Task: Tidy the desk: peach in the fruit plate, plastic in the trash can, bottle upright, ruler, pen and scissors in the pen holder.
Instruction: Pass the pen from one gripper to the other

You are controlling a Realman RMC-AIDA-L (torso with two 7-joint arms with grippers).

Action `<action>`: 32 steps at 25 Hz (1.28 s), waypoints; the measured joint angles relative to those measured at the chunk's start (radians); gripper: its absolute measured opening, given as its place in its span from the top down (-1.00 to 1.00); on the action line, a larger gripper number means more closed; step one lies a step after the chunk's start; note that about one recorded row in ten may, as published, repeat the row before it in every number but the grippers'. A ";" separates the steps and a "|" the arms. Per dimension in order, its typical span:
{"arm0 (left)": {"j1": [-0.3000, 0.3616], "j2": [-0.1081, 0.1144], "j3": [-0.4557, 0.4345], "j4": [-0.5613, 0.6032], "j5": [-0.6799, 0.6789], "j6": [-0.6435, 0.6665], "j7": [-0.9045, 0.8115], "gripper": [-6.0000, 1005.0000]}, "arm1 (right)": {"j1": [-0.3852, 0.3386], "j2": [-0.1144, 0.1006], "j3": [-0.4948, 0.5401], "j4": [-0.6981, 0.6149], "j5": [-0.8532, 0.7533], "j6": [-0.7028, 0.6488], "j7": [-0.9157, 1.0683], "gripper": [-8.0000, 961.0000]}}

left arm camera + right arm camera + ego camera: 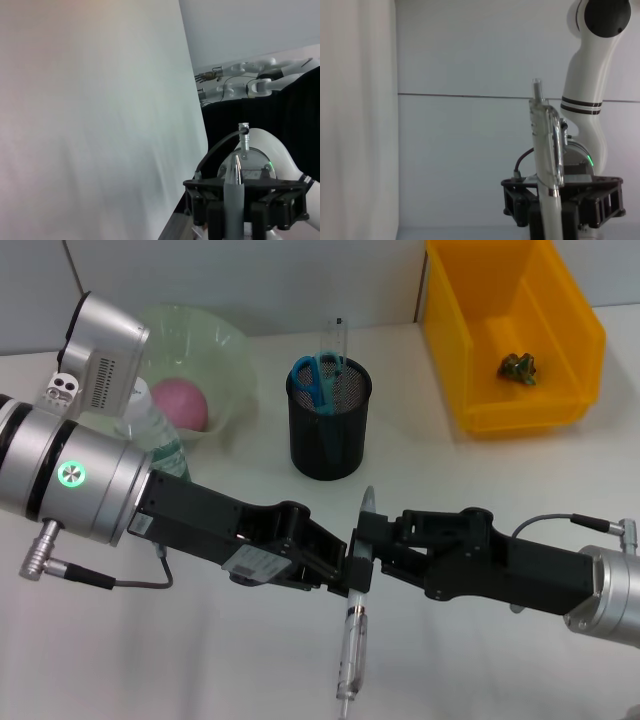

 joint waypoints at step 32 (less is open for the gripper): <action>0.003 0.000 -0.029 -0.029 -0.014 -0.001 -0.007 -0.03 | -0.004 0.002 -0.016 0.003 0.004 -0.011 -0.026 0.69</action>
